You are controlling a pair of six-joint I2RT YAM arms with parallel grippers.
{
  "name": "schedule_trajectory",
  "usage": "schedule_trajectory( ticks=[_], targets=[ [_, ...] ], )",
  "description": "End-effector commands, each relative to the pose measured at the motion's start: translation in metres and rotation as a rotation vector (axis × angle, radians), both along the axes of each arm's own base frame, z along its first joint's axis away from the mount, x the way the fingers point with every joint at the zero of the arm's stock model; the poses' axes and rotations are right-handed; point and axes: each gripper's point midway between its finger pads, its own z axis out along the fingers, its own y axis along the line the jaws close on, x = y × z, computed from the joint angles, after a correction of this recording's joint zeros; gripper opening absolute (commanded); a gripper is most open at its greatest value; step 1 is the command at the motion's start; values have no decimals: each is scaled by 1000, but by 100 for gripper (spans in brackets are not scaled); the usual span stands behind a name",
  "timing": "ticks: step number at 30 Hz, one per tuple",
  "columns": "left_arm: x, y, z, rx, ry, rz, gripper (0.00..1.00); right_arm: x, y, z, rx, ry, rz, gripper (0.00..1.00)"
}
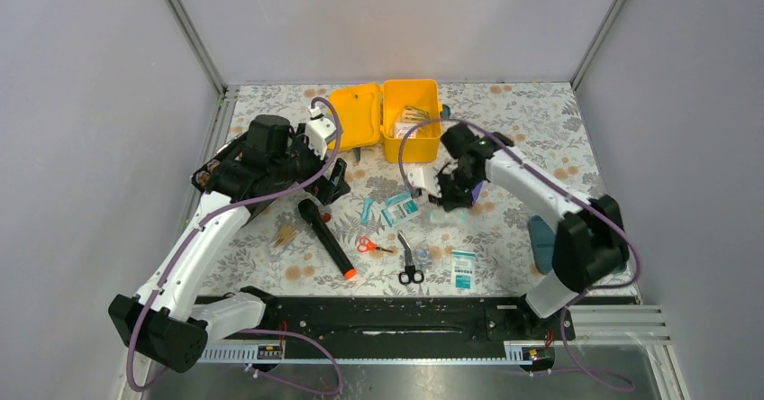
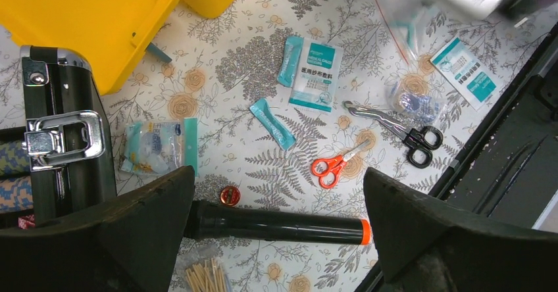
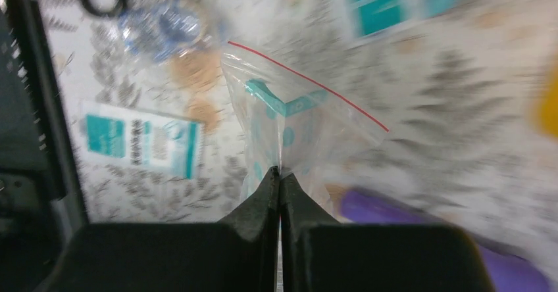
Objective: Organize the medicine kit
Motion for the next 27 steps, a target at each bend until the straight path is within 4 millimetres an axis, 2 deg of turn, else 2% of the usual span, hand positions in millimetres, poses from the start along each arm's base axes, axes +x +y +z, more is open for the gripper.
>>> schedule_trajectory(
  ticks=[1, 2, 5, 7, 10, 13, 16, 21, 27],
  targets=[
    [-3, -5, 14, -44, -36, -36, 99, 56, 46, 111, 290, -338, -31, 0],
    [-3, -5, 13, -46, -35, -39, 99, 74, 55, 127, 337, -402, -83, 0],
    [-3, -4, 11, -45, -27, -39, 99, 147, 80, 178, 512, -591, -391, 0],
    [-2, -3, 11, -41, -33, -33, 99, 187, 86, 195, 592, -629, -620, 0],
    [-1, 1, 14, -35, -44, -20, 99, 230, 94, 211, 639, -625, -846, 0],
    [1, 9, 14, -12, -56, 6, 99, 280, 83, 212, 631, -692, -1123, 0],
    [3, 16, 13, 6, -65, 32, 99, 313, 78, 199, 632, -689, -1313, 0],
    [5, 23, 14, 6, -63, 59, 99, 331, 85, 168, 607, -656, -1366, 0],
    [8, 27, 16, -11, -52, 78, 99, 355, 60, 140, 482, -772, -1518, 0]
  ],
)
